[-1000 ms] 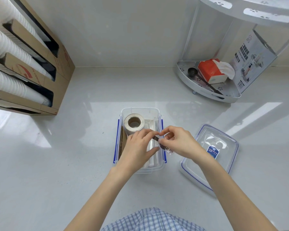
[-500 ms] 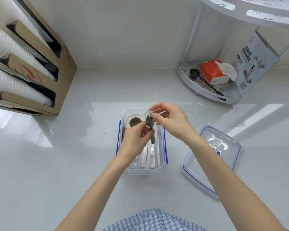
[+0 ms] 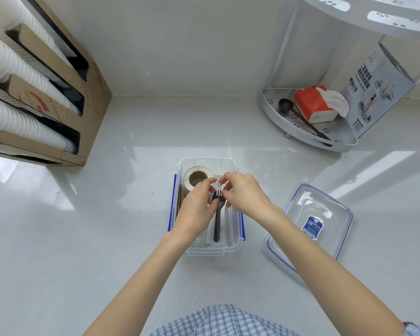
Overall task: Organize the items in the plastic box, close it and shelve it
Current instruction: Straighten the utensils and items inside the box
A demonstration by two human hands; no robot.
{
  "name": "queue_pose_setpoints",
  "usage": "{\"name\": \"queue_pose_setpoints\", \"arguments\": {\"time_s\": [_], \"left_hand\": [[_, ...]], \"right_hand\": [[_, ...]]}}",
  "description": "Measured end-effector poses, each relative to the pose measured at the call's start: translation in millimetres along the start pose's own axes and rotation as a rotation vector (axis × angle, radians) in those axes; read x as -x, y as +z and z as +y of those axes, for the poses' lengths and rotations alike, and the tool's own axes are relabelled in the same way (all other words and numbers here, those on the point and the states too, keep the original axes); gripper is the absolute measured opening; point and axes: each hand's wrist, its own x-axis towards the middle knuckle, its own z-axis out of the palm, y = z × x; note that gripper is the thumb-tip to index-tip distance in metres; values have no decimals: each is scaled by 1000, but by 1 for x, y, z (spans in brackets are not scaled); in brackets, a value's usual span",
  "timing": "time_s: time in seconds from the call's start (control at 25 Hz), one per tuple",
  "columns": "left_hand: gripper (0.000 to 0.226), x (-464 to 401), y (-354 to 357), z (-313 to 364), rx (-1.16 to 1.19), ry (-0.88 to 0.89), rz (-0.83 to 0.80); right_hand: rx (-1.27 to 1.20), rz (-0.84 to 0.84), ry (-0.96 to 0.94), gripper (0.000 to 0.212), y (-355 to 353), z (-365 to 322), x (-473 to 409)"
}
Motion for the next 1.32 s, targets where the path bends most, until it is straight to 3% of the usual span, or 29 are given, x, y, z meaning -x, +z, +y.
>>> {"name": "queue_pose_setpoints", "arguments": {"time_s": [0.32,0.48,0.72,0.96,1.08,1.16,1.32], "left_hand": [[56,0,4,-7,-299,49,-111],[45,1,5,-10,-334,65,-111],[31,7,-1,-13,-314,31,-102],[27,20,-20,-21,-227,82,168],[41,28,-30,-28,-251,-3,285],[49,32,-32,-36,-180,-107,268],[47,40,-31,-41,8,-185,214]], "right_hand": [[-18,9,-14,40,-2,2,4],[11,-24,-21,42,0,2,3],[79,-111,-45,39,3,-1,4],[2,11,-108,34,-1,0,7],[-113,154,-101,31,-6,3,11],[-162,214,-62,32,-6,8,17],[-217,176,42,39,3,22,31]]}}
